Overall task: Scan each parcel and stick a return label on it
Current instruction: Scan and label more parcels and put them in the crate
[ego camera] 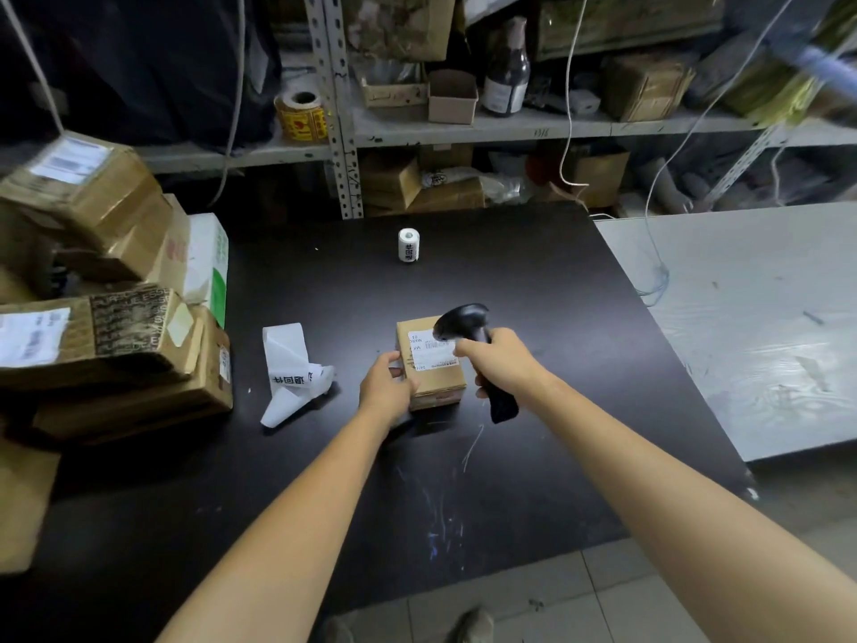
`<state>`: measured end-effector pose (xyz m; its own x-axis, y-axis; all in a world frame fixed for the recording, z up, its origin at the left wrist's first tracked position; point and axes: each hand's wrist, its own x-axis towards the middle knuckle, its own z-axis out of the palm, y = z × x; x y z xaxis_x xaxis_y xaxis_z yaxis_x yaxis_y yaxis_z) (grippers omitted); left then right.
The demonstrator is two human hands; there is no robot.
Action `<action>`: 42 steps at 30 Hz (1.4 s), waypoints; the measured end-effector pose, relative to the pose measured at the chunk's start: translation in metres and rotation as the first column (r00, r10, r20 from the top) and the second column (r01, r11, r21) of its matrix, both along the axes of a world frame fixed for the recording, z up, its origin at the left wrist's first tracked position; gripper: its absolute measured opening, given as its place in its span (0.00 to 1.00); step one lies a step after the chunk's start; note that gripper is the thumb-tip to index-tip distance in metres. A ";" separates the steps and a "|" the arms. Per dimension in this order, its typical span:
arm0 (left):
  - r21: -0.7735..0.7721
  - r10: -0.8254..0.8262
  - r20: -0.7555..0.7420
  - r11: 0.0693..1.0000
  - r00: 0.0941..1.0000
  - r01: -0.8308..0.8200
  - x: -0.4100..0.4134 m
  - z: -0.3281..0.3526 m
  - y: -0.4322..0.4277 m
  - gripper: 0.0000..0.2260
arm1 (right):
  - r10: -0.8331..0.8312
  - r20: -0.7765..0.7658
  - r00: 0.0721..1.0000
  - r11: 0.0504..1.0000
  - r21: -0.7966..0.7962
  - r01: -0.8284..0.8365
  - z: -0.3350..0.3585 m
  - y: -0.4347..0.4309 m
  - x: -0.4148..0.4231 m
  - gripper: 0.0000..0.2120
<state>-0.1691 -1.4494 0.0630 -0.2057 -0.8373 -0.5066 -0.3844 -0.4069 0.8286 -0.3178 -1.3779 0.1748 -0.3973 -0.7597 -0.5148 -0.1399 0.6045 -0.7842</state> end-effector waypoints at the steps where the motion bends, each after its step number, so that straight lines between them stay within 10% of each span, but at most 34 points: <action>1: -0.005 -0.003 0.006 1.000 1.000 0.003 0.000 0.000 0.000 0.26 | -0.011 0.010 1.000 1.000 -0.005 0.011 0.004 0.000 0.000 0.10; 24: 0.014 -0.032 0.019 0.999 0.999 0.032 0.001 0.004 -0.003 0.27 | -0.212 -0.139 0.967 0.976 -0.075 0.203 -0.022 0.019 -0.043 0.15; 42: 0.080 -0.054 -0.019 0.995 0.998 0.055 0.006 0.008 -0.003 0.27 | -0.050 -0.321 0.946 0.952 0.271 0.142 -0.100 0.060 -0.107 0.12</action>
<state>-0.1632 -1.4519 0.0709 -0.2587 -0.7812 -0.5681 -0.3945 -0.4514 0.8004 -0.4243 -1.3183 0.0745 -0.6338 -0.5479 -0.5460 -0.2753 0.8194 -0.5027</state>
